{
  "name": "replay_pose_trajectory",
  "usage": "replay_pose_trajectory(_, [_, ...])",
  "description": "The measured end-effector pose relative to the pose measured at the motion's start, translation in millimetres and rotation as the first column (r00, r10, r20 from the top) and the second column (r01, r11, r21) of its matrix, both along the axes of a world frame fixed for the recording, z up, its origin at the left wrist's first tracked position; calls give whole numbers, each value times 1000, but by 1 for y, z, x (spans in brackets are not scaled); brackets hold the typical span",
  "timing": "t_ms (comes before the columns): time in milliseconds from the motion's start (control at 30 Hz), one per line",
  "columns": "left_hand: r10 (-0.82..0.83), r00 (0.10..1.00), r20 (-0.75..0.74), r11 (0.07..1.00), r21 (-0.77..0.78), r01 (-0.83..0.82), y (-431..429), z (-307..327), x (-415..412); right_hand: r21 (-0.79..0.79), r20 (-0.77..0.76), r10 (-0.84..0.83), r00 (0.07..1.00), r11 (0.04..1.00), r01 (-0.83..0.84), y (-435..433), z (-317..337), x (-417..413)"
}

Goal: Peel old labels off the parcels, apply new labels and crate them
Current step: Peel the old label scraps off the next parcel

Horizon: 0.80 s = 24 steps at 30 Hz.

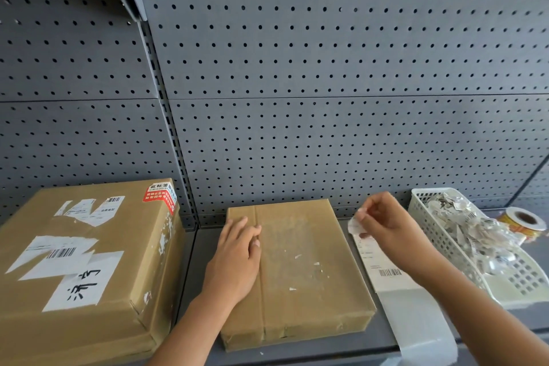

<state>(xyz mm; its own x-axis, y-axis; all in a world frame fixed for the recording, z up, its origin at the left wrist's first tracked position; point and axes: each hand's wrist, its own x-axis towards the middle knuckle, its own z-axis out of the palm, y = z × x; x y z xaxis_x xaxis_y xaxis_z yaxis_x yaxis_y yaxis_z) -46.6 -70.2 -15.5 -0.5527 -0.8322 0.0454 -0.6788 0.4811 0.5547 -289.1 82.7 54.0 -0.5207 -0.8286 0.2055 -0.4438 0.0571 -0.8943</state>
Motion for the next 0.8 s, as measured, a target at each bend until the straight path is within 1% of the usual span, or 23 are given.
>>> replay_pose_trajectory(100, [-1,1000,-10,1000,-4,1,-1,-1,0,-21,47,-102,994,994,103,19,-1,-28])
replay_pose_trajectory(233, [6,1000,-20,1000,2,-5,-4,-4,0,20,-133,-278,951,959,283,45,6,-68])
replay_pose_trajectory(367, [7,1000,-23,1000,-2,-7,-6,-7,1,54,-231,-454,861,877,477,70,6,-106])
replay_pose_trajectory(433, [9,1000,-25,1000,-8,-9,-6,-7,2,70,-245,-520,818,832,550,82,3,-121])
replay_pose_trajectory(600, [3,1000,-29,1000,-14,-4,-7,-8,-1,88,-285,-579,764,778,623,103,-7,-147])
replay_pose_trajectory(800, [-1,999,-41,1000,-24,0,-7,-8,-1,169,-376,-552,744,749,641,107,-14,-157])
